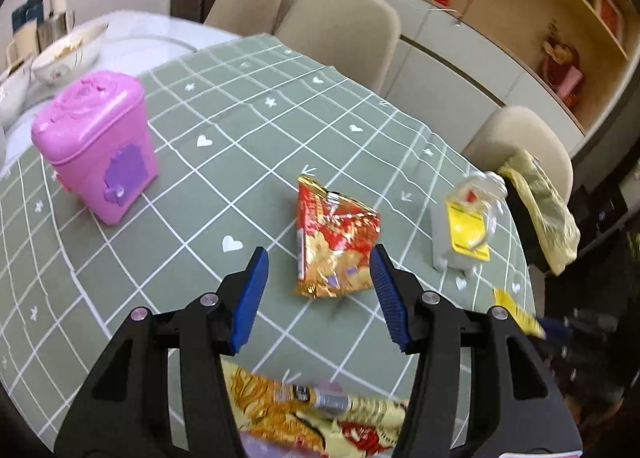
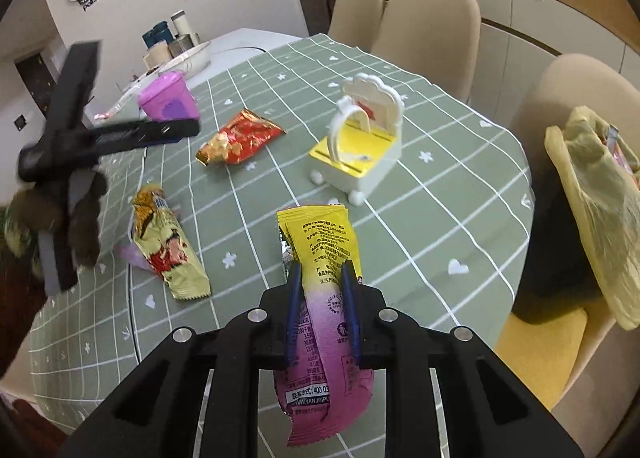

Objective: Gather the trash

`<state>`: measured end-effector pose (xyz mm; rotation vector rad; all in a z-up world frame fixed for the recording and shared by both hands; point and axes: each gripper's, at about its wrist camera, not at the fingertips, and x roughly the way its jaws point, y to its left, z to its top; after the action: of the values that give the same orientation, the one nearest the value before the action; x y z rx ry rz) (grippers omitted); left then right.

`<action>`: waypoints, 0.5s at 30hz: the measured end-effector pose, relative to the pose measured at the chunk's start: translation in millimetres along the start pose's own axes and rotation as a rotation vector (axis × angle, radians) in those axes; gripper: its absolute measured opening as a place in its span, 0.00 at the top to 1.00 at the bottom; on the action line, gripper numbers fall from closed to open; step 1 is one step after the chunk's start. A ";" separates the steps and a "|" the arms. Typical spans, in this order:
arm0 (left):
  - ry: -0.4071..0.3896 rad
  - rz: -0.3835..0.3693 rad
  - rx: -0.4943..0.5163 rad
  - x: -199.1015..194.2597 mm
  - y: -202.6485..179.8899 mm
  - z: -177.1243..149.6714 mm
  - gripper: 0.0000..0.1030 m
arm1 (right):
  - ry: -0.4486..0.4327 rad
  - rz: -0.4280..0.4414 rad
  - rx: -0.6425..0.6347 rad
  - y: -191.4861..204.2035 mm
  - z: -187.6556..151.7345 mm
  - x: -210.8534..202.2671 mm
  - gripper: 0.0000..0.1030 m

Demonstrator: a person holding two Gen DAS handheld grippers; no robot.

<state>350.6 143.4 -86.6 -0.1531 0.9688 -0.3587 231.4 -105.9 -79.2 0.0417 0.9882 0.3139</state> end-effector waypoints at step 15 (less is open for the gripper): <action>-0.115 0.120 -0.238 -106.9 54.5 -88.9 0.51 | 0.016 0.218 -0.352 107.9 31.7 34.2 0.63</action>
<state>234.7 235.9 -69.0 -0.3276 0.9001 -0.1218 249.0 10.1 -70.5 -0.1740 0.9343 0.6856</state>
